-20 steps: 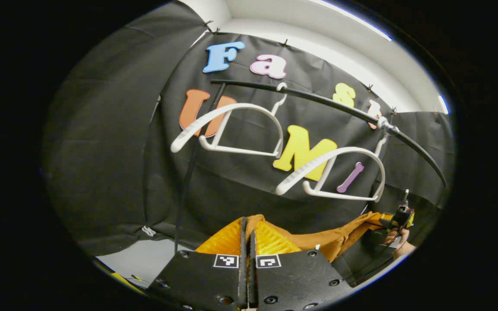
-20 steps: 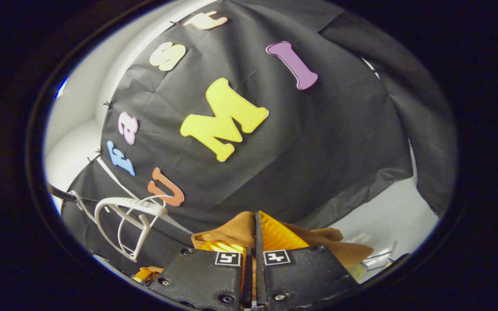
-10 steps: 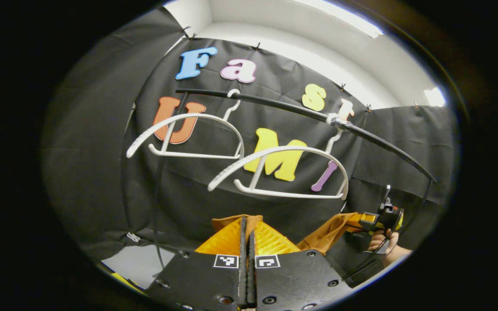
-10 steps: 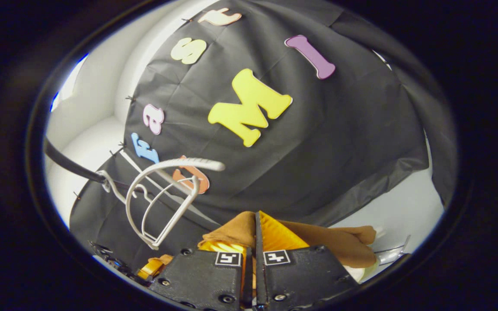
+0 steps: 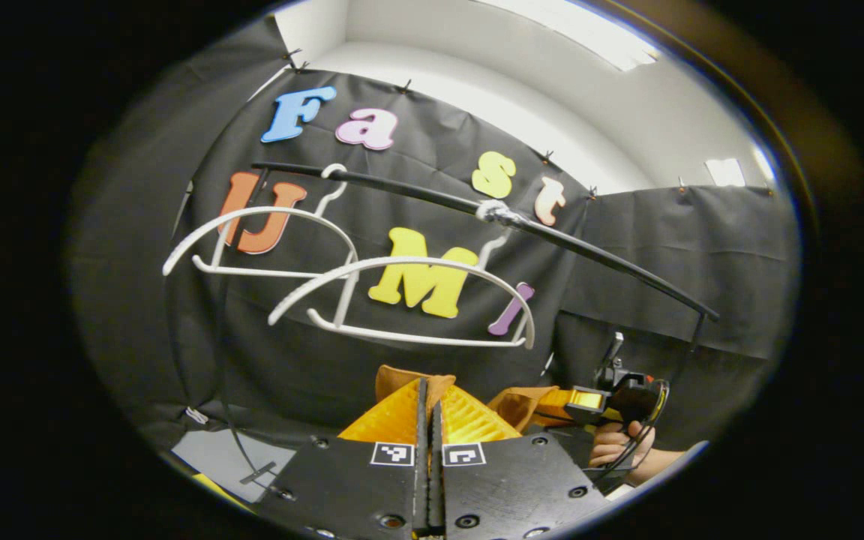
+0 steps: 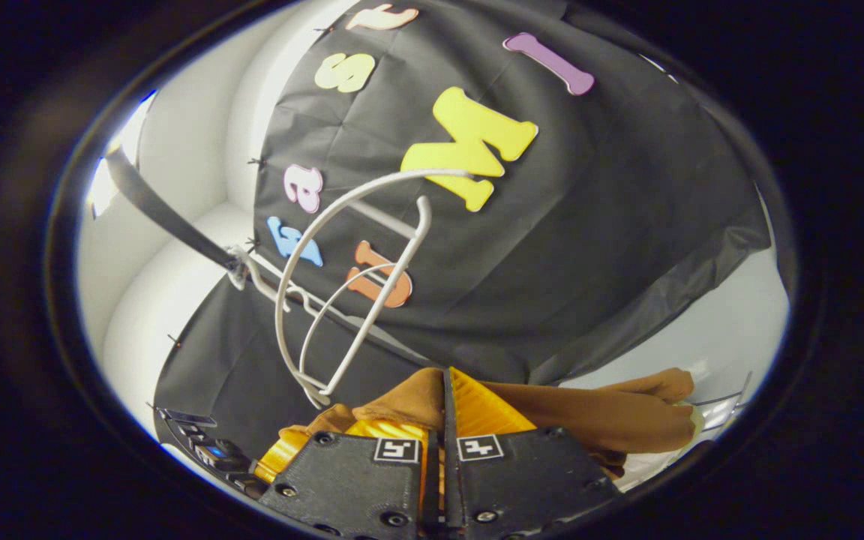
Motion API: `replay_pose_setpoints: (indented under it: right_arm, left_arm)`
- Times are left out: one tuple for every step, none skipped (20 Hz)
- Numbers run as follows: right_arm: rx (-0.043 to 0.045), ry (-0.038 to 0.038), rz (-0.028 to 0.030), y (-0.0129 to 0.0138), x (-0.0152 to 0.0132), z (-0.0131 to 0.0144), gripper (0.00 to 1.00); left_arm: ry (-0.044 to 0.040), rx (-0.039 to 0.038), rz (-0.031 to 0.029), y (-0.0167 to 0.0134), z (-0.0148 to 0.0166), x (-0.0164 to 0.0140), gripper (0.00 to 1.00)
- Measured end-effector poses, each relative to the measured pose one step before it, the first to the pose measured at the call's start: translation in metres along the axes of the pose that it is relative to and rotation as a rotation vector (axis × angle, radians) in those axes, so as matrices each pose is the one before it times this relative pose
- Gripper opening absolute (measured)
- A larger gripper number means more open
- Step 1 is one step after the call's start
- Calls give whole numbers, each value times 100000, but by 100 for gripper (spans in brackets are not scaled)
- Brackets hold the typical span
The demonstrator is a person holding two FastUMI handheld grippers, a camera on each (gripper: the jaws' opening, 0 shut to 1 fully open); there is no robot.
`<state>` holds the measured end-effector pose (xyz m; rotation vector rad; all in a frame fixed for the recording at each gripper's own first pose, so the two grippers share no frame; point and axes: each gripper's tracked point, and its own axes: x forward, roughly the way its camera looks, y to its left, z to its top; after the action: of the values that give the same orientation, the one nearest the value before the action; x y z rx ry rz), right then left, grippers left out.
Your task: Grasp the clothes on the hanger with both hands and then place them into the laundry hamper below.
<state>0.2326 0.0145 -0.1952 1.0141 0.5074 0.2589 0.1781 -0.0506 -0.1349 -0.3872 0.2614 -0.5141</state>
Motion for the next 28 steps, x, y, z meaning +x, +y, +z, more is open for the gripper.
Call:
replay_pose_setpoints:
  right_arm:
    - [-533, 843, 743, 393, -74, -662, 5]
    - [-847, 1953, 906, 239, 157, -693, 5]
    - [-752, 1395, 332, 358, 80, -811, 5]
    - [-887, 2042, 444, 260, 350, -732, 6]
    - [-194, 1328, 108, 84, 319, -782, 6]
    - [-136, 2500, 596, 92, 390, -752, 6]
    - [1600, 1792, 283, 108, 237, -860, 5]
    - [-214, 2557, 1360, 138, 386, -800, 6]
    - [-776, 1635, -1090, -368, 604, -957, 1]
    - [-759, 1064, -2292, -909, 403, -667, 6]
    - [362, 796, -1955, -1116, -13, -831, 5]
    - [1232, 2196, -913, -803, 241, -943, 6]
    - [1884, 1717, -852, -636, 148, -817, 6]
    - [1455, 1699, -984, -818, 409, -525, 6]
    - [1291, 1022, -1776, -1092, 889, -538, 5]
    - [1102, 317, -1724, -939, 565, -344, 6]
    - [1152, 1371, -1925, -1109, 695, -644, 6]
    - [849, 1863, -1667, -863, 563, -757, 6]
    - [813, 1269, -1822, -1007, 405, -802, 6]
    - [526, 1818, -1733, -951, 504, -801, 6]
    - [492, 1681, -1855, -885, 695, -814, 6]
    - [21, 1894, -1598, -908, 525, -712, 6]
    - [302, 1512, -2111, -889, 585, -688, 6]
    - [-78, 1428, -1837, -812, 600, -436, 6]
    - [307, 1289, -2537, -1052, 577, -506, 6]
    - [-190, 1331, -1912, -934, 539, -356, 6]
    - [161, 983, -2786, -1047, 537, -489, 6]
    - [-498, 996, -2406, -944, 475, -254, 6]
  left_arm:
    - [956, 787, -1310, -564, -406, 24, 4]
    - [725, 907, -144, -323, -308, -146, 5]
    - [1010, 661, -267, -283, -384, -11, 5]
    - [654, 631, 50, -254, -297, 45, 5]
    - [1185, -16, -934, -372, -464, 112, 0]
    - [929, -104, -717, -244, -637, 250, 4]
    - [1247, -98, -449, -149, -583, 89, 0]
    - [726, 393, 341, -17, -566, 6, 5]
    - [1401, 23, 831, 266, -734, 109, 0]
    - [2423, -1485, 624, 394, -1252, 119, 0]
    - [1781, -2095, 247, 292, -987, 86, 5]
    - [2227, -1698, 228, 261, -1014, 349, 5]
    - [2003, -819, 689, 436, -953, 152, 5]
    - [1953, -784, 486, 357, -982, 148, 5]
    - [1855, -942, 535, 477, -986, 129, 5]
    - [2181, -521, 584, 461, -970, 140, 5]
    - [1975, 461, 1632, 745, -806, -22, 5]
    - [2253, -196, 876, 856, -1041, 313, 5]
    - [2642, -1306, 651, 800, -1126, 362, 0]
    - [2365, -364, 608, 681, -1115, 243, 5]
    - [2323, 112, 1167, 665, -1160, 137, 0]
    - [2106, -215, 979, 567, -1026, 245, 0]
    - [2277, -729, 689, 442, -927, 434, 0]
    - [1917, -571, 695, 550, -897, 634, 0]
    - [2064, -769, 495, 427, -815, 550, 0]
    - [2115, -692, 395, 281, -738, 436, 0]
    - [2224, -590, 298, 224, -757, 288, 0]
    - [2067, -331, 487, 544, -889, 270, 0]
